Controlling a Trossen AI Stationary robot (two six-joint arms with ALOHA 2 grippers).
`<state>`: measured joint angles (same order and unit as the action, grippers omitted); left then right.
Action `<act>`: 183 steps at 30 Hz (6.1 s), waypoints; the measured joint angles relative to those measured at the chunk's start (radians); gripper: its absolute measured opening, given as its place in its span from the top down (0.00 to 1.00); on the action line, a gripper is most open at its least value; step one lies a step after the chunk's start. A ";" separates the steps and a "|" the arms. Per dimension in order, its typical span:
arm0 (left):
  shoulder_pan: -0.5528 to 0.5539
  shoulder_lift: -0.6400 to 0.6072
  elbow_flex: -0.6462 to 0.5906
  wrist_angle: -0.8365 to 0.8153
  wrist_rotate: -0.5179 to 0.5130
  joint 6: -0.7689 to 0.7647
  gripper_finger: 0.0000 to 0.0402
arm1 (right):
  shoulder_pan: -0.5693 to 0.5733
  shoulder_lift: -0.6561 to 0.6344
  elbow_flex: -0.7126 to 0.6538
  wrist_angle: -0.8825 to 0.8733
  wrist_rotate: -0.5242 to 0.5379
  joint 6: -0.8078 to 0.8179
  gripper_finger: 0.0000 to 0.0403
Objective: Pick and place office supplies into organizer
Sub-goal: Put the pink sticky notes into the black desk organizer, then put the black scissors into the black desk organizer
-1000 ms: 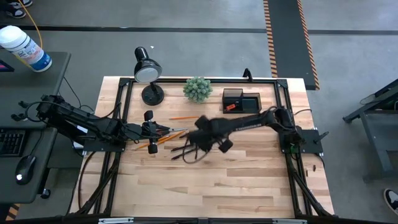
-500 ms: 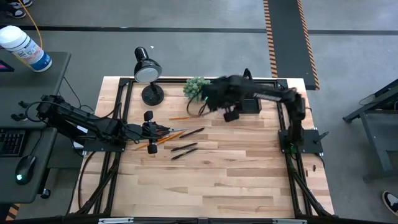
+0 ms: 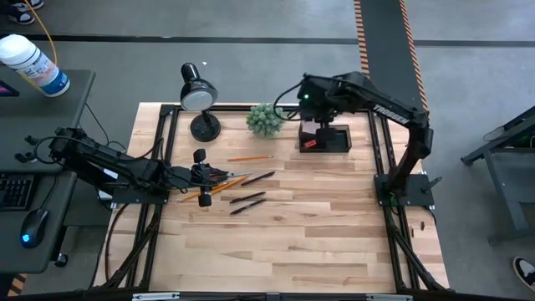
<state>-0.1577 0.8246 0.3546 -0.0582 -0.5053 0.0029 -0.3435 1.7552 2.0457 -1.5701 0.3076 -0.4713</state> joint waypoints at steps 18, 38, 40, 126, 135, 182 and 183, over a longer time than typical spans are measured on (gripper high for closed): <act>0.000 0.000 0.000 -0.001 0.000 0.000 0.78 | -0.203 -0.265 -0.601 0.309 -0.053 -0.236 1.00; 0.000 0.000 0.000 0.005 -0.003 -0.002 0.78 | -0.327 -0.386 -1.022 0.692 -0.091 -0.470 1.00; 0.000 0.000 0.000 0.005 -0.003 -0.001 0.78 | -0.335 -0.386 -1.035 0.703 -0.092 -0.472 1.00; 0.000 0.000 0.000 0.004 -0.004 0.000 0.78 | -0.163 -0.225 -1.078 0.757 0.171 -0.385 0.80; 0.000 0.000 0.000 0.004 -0.028 0.000 0.78 | -0.043 -0.225 -0.912 0.646 0.181 -0.294 0.81; 0.082 0.018 0.126 -0.489 0.022 -0.217 0.78 | 0.525 -0.223 -1.146 1.524 -0.522 0.130 0.91; 0.088 0.025 0.142 -0.536 0.028 -0.234 0.78 | 0.528 -0.223 -1.146 1.525 -0.522 0.130 0.92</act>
<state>-0.0697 0.8498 0.4963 -0.5946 -0.4776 -0.2311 0.1841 1.5322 0.8993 -0.0456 -0.2145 -0.3416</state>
